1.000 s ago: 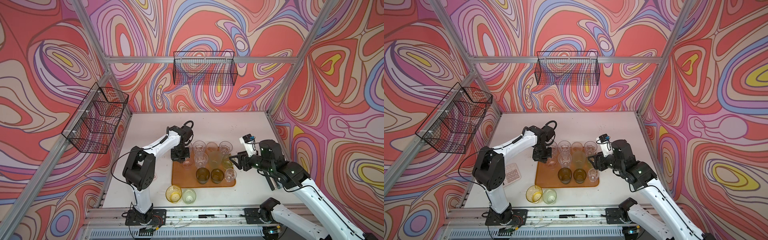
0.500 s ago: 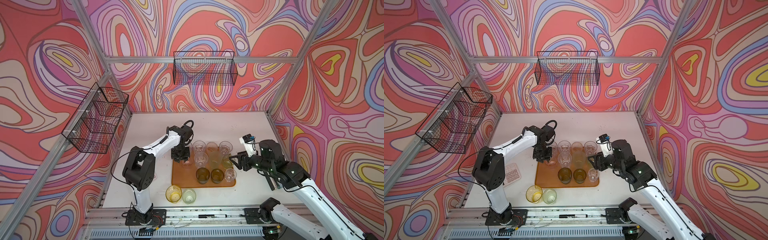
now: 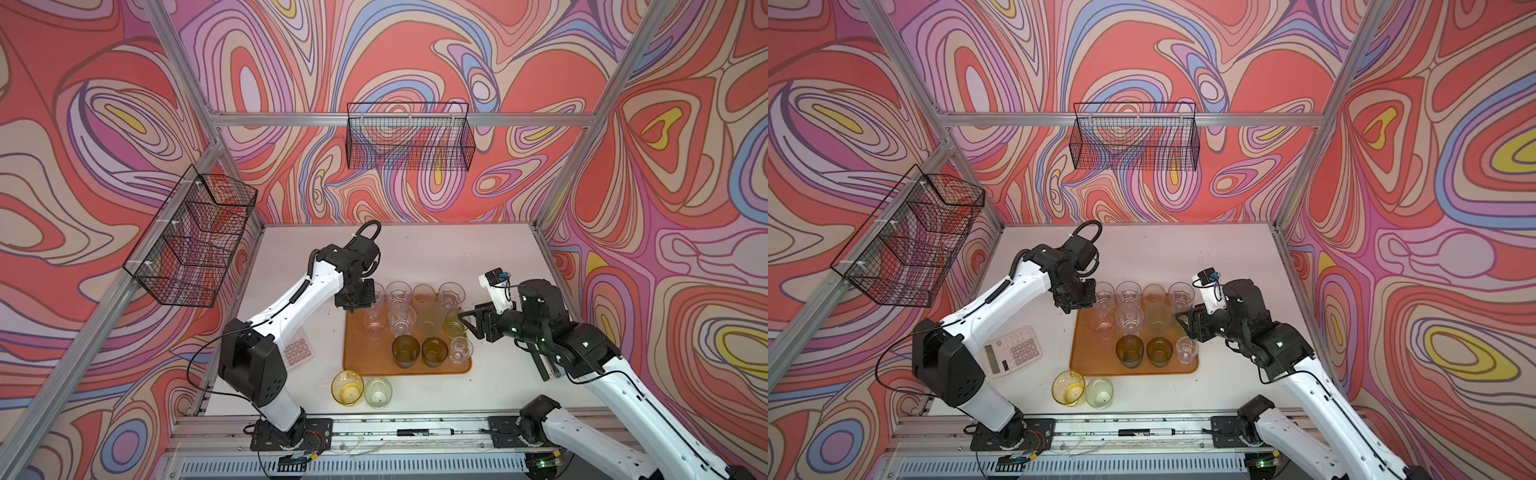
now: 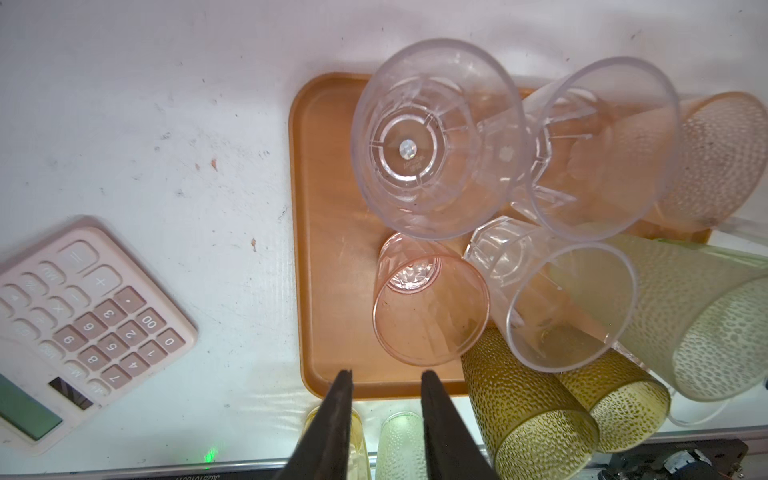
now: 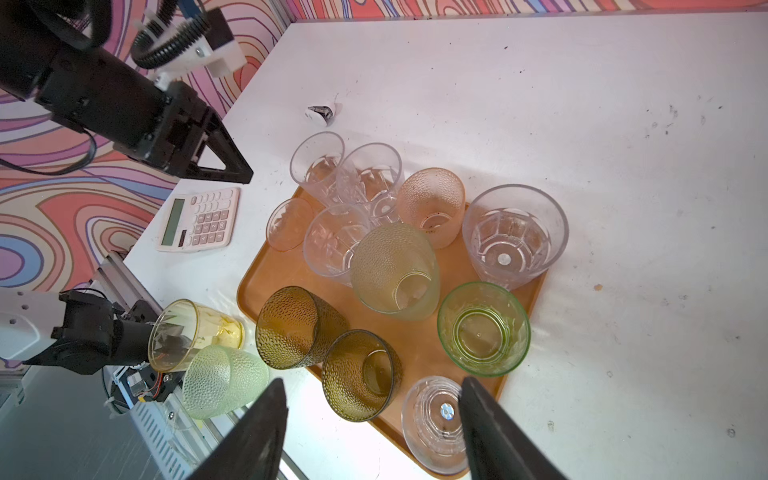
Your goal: Place the glasses into the tray
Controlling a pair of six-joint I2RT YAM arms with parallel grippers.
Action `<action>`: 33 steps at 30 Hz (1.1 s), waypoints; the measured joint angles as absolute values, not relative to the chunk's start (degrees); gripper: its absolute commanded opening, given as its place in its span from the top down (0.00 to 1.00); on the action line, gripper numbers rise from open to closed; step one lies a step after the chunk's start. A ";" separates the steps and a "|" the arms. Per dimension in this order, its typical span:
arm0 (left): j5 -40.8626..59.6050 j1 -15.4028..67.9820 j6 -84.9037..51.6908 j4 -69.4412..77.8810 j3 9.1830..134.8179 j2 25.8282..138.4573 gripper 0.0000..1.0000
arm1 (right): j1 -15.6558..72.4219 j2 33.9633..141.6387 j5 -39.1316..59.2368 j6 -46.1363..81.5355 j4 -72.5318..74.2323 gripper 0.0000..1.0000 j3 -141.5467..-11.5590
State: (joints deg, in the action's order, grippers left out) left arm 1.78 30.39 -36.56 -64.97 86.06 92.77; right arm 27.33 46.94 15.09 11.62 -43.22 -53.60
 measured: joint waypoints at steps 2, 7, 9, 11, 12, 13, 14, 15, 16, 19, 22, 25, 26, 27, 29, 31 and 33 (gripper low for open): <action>0.67 30.39 -36.25 -64.90 86.06 91.05 0.77 | 27.33 46.94 15.07 11.62 -43.22 0.32 -53.60; -1.93 30.39 -35.92 -64.93 86.06 86.54 0.73 | 27.33 46.94 15.07 11.62 -43.22 0.32 -53.60; -2.68 30.39 -35.70 -64.95 86.06 85.06 0.69 | 27.33 46.94 15.09 11.62 -43.22 0.32 -53.60; -3.16 30.39 -35.55 -65.04 86.06 83.68 0.61 | 27.33 46.94 15.09 11.62 -43.22 0.32 -53.60; -3.33 30.39 -35.46 -65.14 86.06 82.96 0.59 | 27.33 46.94 15.09 11.62 -43.22 0.32 -53.60; -3.51 30.39 -35.42 -65.39 86.04 82.21 0.57 | 27.33 46.94 15.09 11.62 -43.22 0.32 -53.60; -3.70 30.39 -35.38 -65.65 86.04 81.65 0.54 | 27.33 46.94 15.11 11.62 -43.22 0.32 -53.60; -3.92 30.39 -35.38 -66.00 85.97 80.88 0.51 | 27.33 46.94 15.11 11.62 -43.22 0.32 -53.60; -4.21 30.39 -35.38 -66.37 85.80 80.09 0.45 | 27.33 46.94 15.11 11.62 -43.20 0.32 -53.60; -4.84 30.39 -35.46 -67.53 84.99 77.78 0.36 | 27.33 46.94 15.14 11.62 -43.20 0.32 -53.60; -5.26 30.39 -35.68 -68.75 84.01 75.53 0.26 | 27.33 46.94 15.29 11.62 -43.20 0.32 -53.60; -5.78 30.39 -35.90 -70.39 83.44 73.78 0.19 | 27.33 46.94 15.42 11.62 -43.20 0.32 -53.60; -5.91 30.39 -36.03 -70.89 83.26 73.30 0.18 | 27.33 46.94 15.46 11.62 -43.20 0.32 -53.60; -6.00 30.39 -36.10 -71.42 83.02 72.73 0.18 | 27.33 46.94 15.49 11.62 -43.20 0.32 -53.60; -6.09 30.39 -36.27 -72.55 82.65 71.75 0.13 | 27.33 46.94 15.51 11.60 -43.20 0.32 -53.60; -6.09 30.39 -36.49 -73.56 81.95 70.57 0.07 | 27.33 47.00 15.51 11.62 -43.20 0.32 -53.60; -6.09 30.39 -36.75 -74.59 81.06 69.38 0.02 | 27.33 47.07 15.51 11.62 -43.20 0.32 -53.60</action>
